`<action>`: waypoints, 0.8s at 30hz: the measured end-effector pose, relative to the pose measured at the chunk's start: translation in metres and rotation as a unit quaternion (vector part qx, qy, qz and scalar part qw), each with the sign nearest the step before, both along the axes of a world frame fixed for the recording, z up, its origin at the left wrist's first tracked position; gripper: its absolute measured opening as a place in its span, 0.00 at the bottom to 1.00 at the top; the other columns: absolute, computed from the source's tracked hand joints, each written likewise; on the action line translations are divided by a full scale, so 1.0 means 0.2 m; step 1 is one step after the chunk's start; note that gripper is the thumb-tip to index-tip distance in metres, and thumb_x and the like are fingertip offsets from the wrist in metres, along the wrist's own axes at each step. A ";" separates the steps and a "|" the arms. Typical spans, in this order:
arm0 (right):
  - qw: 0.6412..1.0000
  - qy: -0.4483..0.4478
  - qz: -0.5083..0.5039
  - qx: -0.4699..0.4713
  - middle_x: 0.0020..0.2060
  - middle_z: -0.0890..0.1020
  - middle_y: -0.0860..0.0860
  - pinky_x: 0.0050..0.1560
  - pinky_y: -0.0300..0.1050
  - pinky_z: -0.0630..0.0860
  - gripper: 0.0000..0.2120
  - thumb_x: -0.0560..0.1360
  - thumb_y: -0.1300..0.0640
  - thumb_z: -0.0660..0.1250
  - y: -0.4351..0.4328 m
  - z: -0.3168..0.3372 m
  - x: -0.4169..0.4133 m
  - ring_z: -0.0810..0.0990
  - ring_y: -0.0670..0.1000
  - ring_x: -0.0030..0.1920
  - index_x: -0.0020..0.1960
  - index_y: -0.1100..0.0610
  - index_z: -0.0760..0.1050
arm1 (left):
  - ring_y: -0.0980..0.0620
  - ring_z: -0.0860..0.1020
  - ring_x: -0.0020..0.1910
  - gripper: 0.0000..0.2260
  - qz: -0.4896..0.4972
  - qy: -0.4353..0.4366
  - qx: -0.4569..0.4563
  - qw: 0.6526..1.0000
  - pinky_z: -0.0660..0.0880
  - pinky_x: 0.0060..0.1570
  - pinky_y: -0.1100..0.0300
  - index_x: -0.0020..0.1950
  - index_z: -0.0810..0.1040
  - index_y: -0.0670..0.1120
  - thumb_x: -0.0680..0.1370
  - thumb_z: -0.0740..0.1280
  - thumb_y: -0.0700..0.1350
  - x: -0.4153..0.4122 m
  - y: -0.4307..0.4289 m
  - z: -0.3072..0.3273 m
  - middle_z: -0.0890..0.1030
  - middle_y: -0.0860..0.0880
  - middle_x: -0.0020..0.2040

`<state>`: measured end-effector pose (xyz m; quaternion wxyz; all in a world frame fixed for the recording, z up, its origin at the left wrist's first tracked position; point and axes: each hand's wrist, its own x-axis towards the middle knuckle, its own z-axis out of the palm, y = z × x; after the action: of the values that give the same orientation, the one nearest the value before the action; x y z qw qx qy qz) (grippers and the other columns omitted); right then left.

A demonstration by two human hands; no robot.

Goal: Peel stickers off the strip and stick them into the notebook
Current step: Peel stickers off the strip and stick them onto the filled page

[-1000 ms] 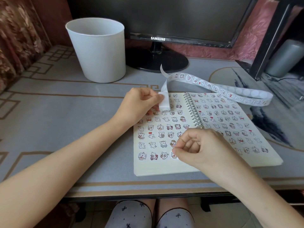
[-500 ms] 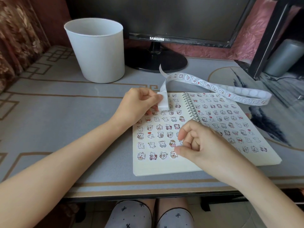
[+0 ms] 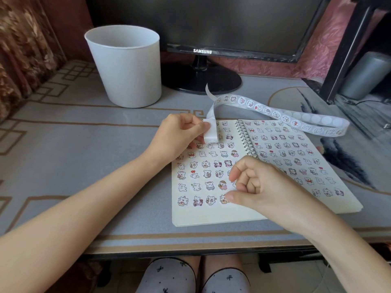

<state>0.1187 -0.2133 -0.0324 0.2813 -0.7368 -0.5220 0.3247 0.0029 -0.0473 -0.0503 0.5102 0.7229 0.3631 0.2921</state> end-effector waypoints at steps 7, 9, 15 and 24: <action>0.997 0.057 -0.022 0.039 0.35 0.80 0.49 0.29 0.32 0.68 0.06 0.72 0.56 0.71 0.02 0.05 0.02 0.74 0.42 0.28 0.45 0.53 0.74 | 0.63 0.74 0.23 0.09 -0.007 -0.006 0.008 1.000 0.67 0.27 0.73 0.41 0.79 0.41 0.78 0.66 0.44 0.00 -0.01 0.01 0.82 0.48 0.33; 0.993 0.055 -0.037 0.094 0.35 0.80 0.47 0.28 0.30 0.67 0.03 0.73 0.57 0.70 0.05 0.08 0.04 0.76 0.42 0.30 0.44 0.54 0.76 | 0.61 0.74 0.23 0.10 -0.006 -0.013 0.013 1.000 0.67 0.26 0.73 0.42 0.79 0.40 0.78 0.66 0.45 0.00 -0.01 0.02 0.82 0.47 0.33; 0.973 -0.019 -0.065 0.223 0.41 0.83 0.44 0.43 0.40 0.72 0.04 0.71 0.57 0.72 0.25 0.05 0.10 0.79 0.45 0.41 0.45 0.50 0.79 | 0.46 0.78 0.35 0.10 0.008 -0.067 0.001 0.998 0.73 0.30 0.62 0.40 0.79 0.41 0.78 0.67 0.45 -0.01 0.01 0.02 0.83 0.44 0.35; 0.952 -0.045 -0.081 0.293 0.40 0.83 0.42 0.45 0.51 0.78 0.04 0.70 0.51 0.72 0.32 0.00 0.08 0.81 0.45 0.42 0.44 0.48 0.80 | 0.55 0.81 0.32 0.08 -0.007 -0.119 -0.037 0.992 0.72 0.26 0.65 0.41 0.77 0.41 0.78 0.66 0.43 -0.02 0.00 0.04 0.83 0.50 0.33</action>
<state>0.1340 -0.1495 -0.0323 0.4864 -0.6758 -0.5446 0.1006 -0.0002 -0.0474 -0.0428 0.5782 0.6663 0.3049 0.3589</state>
